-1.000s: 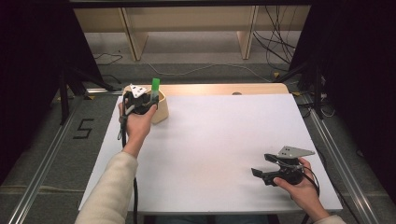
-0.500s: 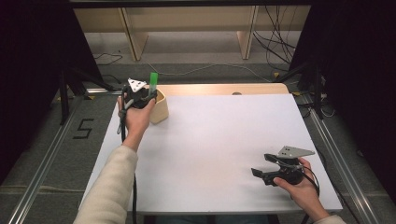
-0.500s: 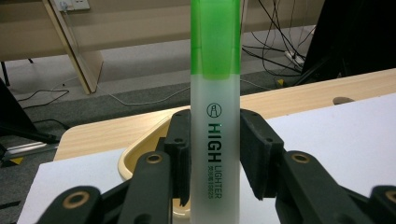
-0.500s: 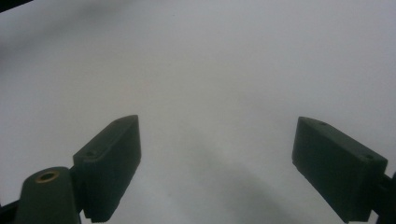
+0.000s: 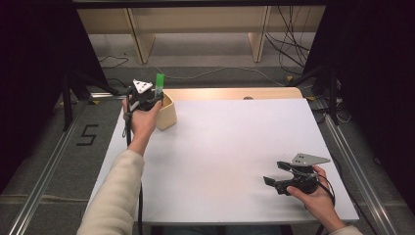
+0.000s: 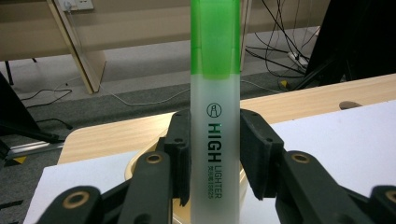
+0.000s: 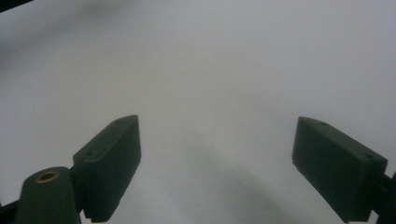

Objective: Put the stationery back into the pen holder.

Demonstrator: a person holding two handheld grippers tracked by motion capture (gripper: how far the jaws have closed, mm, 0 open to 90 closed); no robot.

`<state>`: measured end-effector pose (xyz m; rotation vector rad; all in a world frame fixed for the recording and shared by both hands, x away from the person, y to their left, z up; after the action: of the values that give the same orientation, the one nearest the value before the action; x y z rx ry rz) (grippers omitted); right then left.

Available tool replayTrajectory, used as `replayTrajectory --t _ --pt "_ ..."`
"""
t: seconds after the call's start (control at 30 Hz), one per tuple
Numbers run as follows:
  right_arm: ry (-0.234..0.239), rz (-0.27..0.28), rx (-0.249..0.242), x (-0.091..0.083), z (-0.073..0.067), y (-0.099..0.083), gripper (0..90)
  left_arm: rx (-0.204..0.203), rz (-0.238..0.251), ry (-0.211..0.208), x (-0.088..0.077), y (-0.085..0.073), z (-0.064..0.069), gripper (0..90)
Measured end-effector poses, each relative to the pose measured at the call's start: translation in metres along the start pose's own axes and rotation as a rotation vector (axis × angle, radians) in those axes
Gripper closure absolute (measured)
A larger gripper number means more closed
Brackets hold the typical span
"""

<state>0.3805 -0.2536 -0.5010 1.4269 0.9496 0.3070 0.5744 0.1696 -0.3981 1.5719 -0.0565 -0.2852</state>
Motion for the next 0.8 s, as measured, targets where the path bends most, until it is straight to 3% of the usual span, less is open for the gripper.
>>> replayTrajectory --t 0.8 --pt "0.001 0.001 0.000 0.000 0.000 0.000 16.3 0.027 -0.006 -0.002 0.011 0.000 -0.003 66.2"
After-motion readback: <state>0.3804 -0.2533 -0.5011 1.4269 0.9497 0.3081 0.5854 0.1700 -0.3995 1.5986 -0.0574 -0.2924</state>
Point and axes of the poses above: each handheld gripper's, and its own axes: x roughly forward along the jaws, y roughly out of its top, z roughly to its right, the point moved 6 cm from there along x, roughly forward along the jaws, and after that the axes turned 14 degrees about z, right-handed, at the moved point
